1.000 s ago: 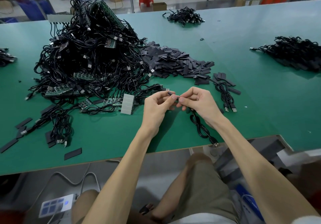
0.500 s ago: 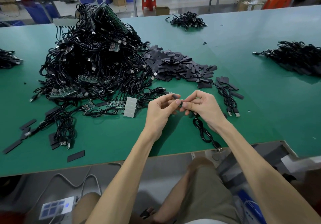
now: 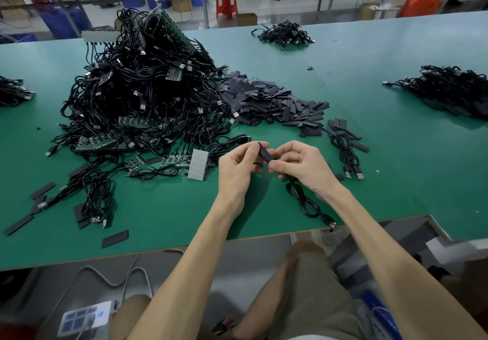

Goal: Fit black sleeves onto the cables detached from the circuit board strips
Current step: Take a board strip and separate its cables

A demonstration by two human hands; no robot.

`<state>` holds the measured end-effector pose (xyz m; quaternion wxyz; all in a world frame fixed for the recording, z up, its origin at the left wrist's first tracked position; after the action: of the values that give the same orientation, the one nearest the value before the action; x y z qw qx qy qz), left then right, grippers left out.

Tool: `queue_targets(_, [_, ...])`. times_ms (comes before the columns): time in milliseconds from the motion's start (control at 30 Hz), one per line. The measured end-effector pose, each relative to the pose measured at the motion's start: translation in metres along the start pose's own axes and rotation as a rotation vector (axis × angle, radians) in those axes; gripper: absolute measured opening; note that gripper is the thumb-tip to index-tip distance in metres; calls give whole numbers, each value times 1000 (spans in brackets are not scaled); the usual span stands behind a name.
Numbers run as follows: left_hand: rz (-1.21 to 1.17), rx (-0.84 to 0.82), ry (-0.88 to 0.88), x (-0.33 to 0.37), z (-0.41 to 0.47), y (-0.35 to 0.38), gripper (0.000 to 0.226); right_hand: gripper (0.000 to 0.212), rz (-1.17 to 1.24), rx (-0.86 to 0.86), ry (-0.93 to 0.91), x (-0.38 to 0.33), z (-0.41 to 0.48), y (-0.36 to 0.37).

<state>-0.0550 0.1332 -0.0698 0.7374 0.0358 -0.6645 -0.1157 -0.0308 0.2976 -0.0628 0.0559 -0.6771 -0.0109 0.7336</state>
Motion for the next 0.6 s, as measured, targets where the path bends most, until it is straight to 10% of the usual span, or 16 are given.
queue_targets(300, [-334,148,-38,3,3,-10,23,16,-266,-88,-92,0,-1,3])
queue_targets(600, [338,-209,81,-4,-3,8,16,16,160,216,-29,-1,-3,-15])
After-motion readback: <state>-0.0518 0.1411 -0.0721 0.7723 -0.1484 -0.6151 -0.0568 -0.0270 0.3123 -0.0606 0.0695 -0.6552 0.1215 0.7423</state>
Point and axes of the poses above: each hand's wrist, its own z-axis towards the middle knuckle, its own y-axis out of the palm, x = y × z, the point moved 3 cm from there along z, towards the middle knuckle, and after that the axes turned 3 degrees about x, right-handed, at the moved point
